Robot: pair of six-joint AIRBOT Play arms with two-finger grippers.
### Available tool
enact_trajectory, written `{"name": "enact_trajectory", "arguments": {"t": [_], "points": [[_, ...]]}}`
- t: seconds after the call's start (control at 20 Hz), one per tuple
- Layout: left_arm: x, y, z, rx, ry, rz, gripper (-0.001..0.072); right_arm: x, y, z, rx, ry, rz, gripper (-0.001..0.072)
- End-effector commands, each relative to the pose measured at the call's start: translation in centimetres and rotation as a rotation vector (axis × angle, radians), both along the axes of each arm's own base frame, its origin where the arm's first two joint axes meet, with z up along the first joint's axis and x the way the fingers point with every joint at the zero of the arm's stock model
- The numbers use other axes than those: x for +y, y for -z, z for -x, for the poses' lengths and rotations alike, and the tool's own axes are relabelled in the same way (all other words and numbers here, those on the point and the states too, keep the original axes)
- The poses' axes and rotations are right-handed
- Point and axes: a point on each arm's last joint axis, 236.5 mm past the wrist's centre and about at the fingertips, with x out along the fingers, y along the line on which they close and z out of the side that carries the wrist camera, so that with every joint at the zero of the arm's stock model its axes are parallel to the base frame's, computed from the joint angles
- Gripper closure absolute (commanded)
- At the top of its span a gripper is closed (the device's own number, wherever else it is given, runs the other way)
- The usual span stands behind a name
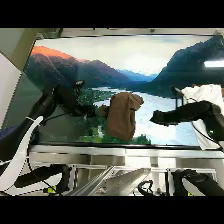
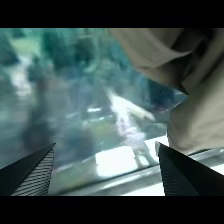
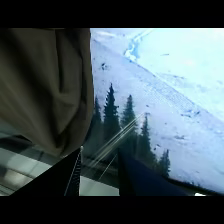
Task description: Fold the shirts.
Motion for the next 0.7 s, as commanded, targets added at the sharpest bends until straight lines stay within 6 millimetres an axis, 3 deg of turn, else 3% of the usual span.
{"name": "enact_trajectory", "arguments": {"t": [0.0,0.05,0.1,0.2,0.25,0.3,0.45,0.6,0.65], "points": [[-0.6,3.6,-0.7,0.001,-0.167,0.213,0.0015,2.7,3.6,-0.4,0.067,0.0,-0.052,0.0421],[-1.0,4.0,-1.2,0.017,-0.178,0.255,0.0015,3.5,4.6,-0.1,0.09,-0.017,-0.058,0.0313],[-1.4,4.3,-1.8,0.033,-0.18,0.288,0.0015,4.0,5.6,0.2,0.112,-0.03,-0.052,0.029],[-2.5,5.0,-3.0,0.062,-0.176,0.32,0.0014,5.4,7.2,0.6,0.138,-0.043,-0.047,0.0297],[-3.3,5.2,-3.4,0.075,-0.157,0.338,0.0015,6.0,7.8,0.7,0.144,-0.045,-0.049,0.036],[-4.2,5.4,-3.8,0.087,-0.131,0.347,0.0015,6.6,8.3,0.8,0.146,-0.05,-0.049,0.037],[-6.5,5.8,-5.0,0.108,-0.069,0.36,0.0015,8.0,9.4,1.4,0.176,-0.071,-0.055,0.0369],[-8.0,6.6,-5.8,0.115,-0.036,0.359,0.0019,8.2,10.2,1.3,0.186,-0.058,-0.051,0.037],[-8.2,7.0,-5.8,0.126,-0.031,0.359,0.0167,8.3,10.1,1.0,0.179,-0.05,-0.056,0.0371]]}}
